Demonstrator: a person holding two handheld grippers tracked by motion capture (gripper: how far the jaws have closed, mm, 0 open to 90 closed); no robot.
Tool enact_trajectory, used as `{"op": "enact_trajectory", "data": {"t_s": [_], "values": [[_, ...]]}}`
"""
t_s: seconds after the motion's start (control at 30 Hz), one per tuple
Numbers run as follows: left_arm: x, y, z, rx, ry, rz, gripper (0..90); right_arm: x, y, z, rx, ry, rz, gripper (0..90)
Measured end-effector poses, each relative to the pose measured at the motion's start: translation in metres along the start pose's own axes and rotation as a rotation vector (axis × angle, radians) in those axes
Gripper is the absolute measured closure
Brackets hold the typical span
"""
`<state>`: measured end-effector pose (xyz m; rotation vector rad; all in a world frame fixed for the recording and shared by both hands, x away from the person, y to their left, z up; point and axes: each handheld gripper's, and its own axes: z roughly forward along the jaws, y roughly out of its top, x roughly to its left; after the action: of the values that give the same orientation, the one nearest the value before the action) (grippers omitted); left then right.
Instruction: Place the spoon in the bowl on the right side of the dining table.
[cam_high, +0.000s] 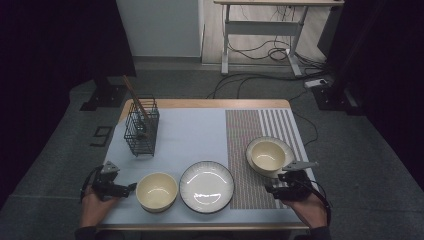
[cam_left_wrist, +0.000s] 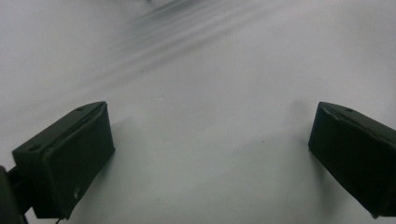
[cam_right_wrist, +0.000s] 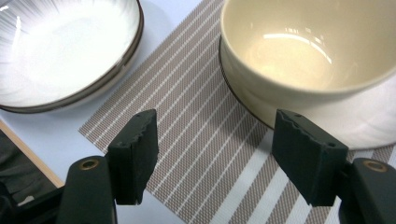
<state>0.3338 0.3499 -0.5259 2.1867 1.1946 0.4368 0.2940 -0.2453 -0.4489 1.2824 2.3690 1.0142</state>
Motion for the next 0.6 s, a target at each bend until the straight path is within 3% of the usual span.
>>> {"op": "enact_trajectory", "data": {"t_s": [0.6], "values": [[0.000, 0.000, 0.000, -0.001, 0.000, 0.000, 0.0, 0.020, 0.035, 0.011, -0.045, 0.070, -0.032, 31.2]]}}
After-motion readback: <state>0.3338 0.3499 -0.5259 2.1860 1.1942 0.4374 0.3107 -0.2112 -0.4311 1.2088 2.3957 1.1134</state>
